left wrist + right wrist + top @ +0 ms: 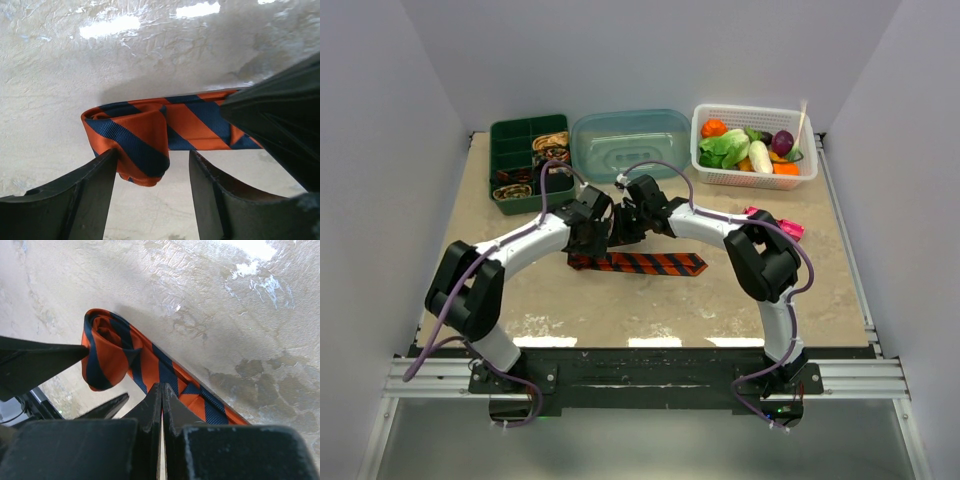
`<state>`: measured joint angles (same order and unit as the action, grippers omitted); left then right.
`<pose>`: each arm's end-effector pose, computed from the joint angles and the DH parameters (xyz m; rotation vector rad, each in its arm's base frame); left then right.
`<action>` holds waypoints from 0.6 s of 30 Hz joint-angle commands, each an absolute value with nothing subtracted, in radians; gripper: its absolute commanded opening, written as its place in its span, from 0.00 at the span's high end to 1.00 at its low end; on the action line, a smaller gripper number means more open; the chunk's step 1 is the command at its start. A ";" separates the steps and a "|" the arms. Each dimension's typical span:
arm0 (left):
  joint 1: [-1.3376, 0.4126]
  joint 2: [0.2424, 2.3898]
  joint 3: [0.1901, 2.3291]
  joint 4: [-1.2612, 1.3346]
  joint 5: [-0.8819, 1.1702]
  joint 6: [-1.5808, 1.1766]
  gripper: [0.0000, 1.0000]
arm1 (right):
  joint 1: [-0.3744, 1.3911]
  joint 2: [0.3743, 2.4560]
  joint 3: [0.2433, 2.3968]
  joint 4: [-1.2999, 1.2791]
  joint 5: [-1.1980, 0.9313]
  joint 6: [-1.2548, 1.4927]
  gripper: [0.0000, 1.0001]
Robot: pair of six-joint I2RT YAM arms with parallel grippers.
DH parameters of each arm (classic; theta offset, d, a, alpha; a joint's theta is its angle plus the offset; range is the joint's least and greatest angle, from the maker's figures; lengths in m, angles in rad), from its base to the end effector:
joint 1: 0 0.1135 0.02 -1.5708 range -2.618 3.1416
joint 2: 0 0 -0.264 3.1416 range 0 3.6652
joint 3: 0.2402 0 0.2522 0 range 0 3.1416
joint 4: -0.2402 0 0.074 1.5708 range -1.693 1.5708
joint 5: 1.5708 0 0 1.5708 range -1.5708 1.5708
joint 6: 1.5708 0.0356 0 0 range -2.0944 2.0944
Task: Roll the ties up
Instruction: Roll the tie at the center of the board.
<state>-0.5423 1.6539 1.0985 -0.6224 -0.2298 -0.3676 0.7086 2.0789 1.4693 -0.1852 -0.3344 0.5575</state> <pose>0.2811 -0.1599 0.1980 0.1731 2.6846 0.0435 0.3409 0.3076 0.1763 -0.3662 2.5179 0.9592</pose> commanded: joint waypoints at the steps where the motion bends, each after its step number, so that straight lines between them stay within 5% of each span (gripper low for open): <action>1: -0.551 1.579 1.149 -0.597 -0.181 -0.396 0.35 | 0.710 2.048 1.483 -0.152 -0.353 0.543 1.00; 9: -0.496 1.503 1.141 -0.606 -0.176 -0.396 0.30 | 0.724 2.022 1.493 -0.101 -0.394 0.534 1.00; 18: -0.203 1.385 1.042 -0.543 0.092 -0.362 0.28 | 0.794 2.071 1.617 -0.097 -0.431 0.532 1.00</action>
<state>-0.2981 1.4467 1.0866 -0.5884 -0.0666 -0.3801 0.7532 2.0789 1.5272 -0.1413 -0.3889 0.5537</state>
